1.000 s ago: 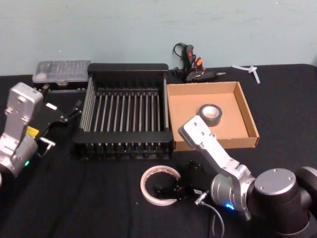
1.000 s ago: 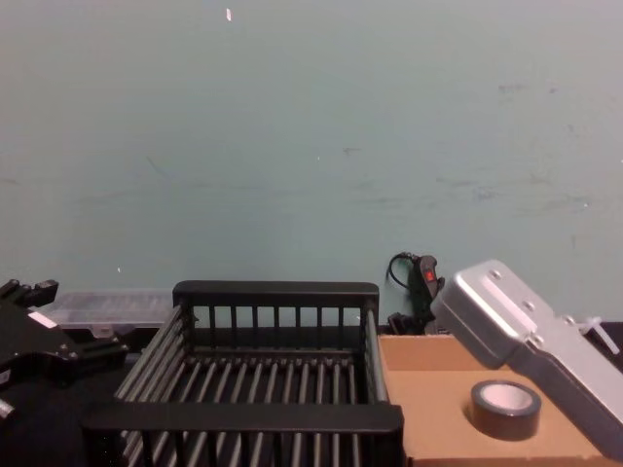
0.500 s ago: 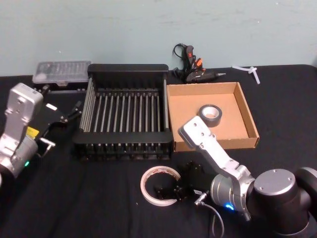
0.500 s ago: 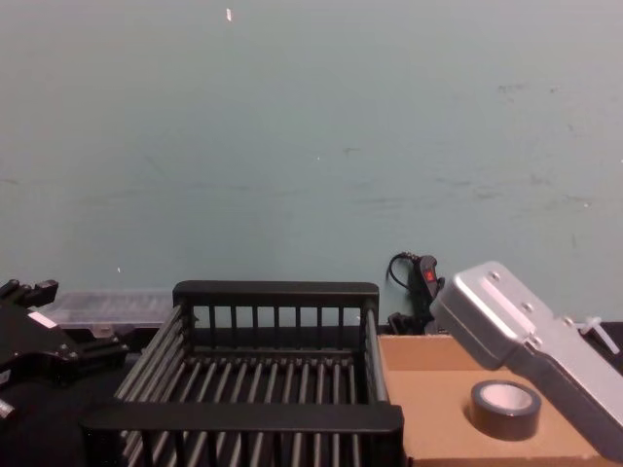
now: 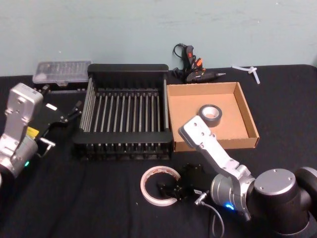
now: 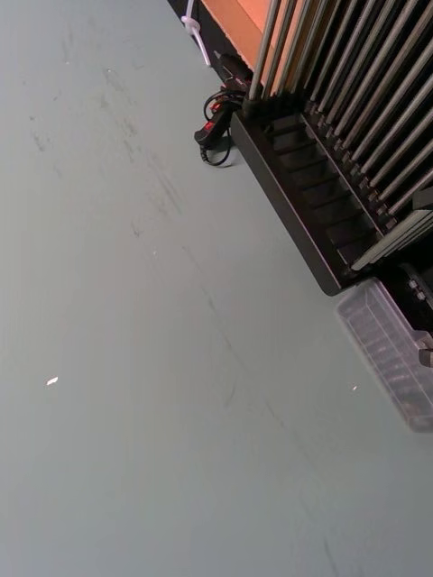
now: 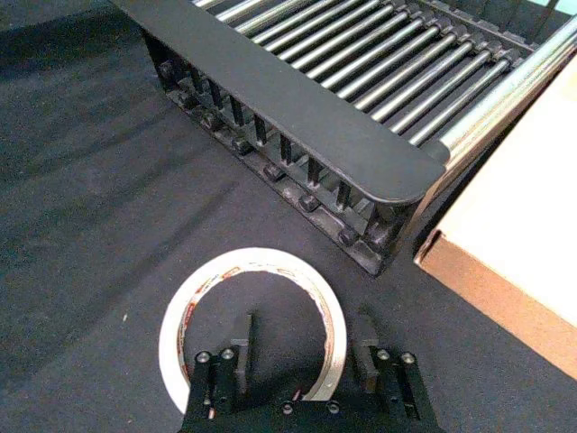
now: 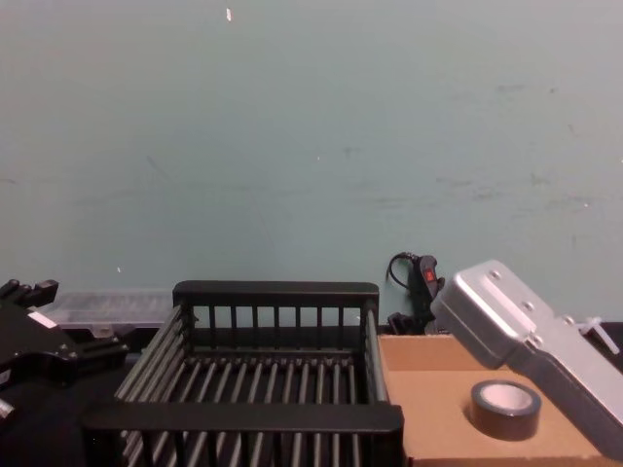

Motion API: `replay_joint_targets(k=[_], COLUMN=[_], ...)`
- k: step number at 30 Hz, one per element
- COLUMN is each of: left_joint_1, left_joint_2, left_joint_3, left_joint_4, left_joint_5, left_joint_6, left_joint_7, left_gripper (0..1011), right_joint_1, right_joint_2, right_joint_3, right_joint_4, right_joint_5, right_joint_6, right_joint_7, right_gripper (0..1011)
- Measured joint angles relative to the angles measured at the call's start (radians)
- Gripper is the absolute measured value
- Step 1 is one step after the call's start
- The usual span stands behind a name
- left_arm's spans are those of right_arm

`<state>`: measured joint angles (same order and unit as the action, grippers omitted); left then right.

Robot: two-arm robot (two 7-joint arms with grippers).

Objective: Pick up the white tape and place it into the black box , Pick up the silver tape and place it into the brown box.

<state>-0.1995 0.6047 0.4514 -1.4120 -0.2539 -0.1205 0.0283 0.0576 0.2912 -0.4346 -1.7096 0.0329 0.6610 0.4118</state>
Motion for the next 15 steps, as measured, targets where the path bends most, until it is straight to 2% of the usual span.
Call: replay_joint_targets(k=[4, 7, 8, 14, 15], left_joint_1=[0.0, 0.0, 0.0, 0.0, 0.0], left_joint_2=[0.0, 0.0, 0.0, 0.0, 0.0], left_joint_3=[0.0, 0.0, 0.0, 0.0, 0.0], left_joint_4=[0.0, 0.0, 0.0, 0.0, 0.0], left_joint_5=[0.0, 0.0, 0.0, 0.0, 0.0], left_joint_6=[0.0, 0.0, 0.0, 0.0, 0.0], left_joint_7=[0.0, 0.0, 0.0, 0.0, 0.0], left_gripper=[1001, 1001, 1001, 1001, 1001], right_joint_1=[0.0, 0.0, 0.0, 0.0, 0.0], right_joint_2=[0.0, 0.0, 0.0, 0.0, 0.0], right_joint_3=[0.0, 0.0, 0.0, 0.0, 0.0], right_joint_4=[0.0, 0.0, 0.0, 0.0, 0.0], right_joint_5=[0.0, 0.0, 0.0, 0.0, 0.0], right_joint_6=[0.0, 0.0, 0.001, 0.001, 0.001], right_joint_7=[0.0, 0.0, 0.0, 0.0, 0.001], right_gripper=[604, 543, 482, 321, 256])
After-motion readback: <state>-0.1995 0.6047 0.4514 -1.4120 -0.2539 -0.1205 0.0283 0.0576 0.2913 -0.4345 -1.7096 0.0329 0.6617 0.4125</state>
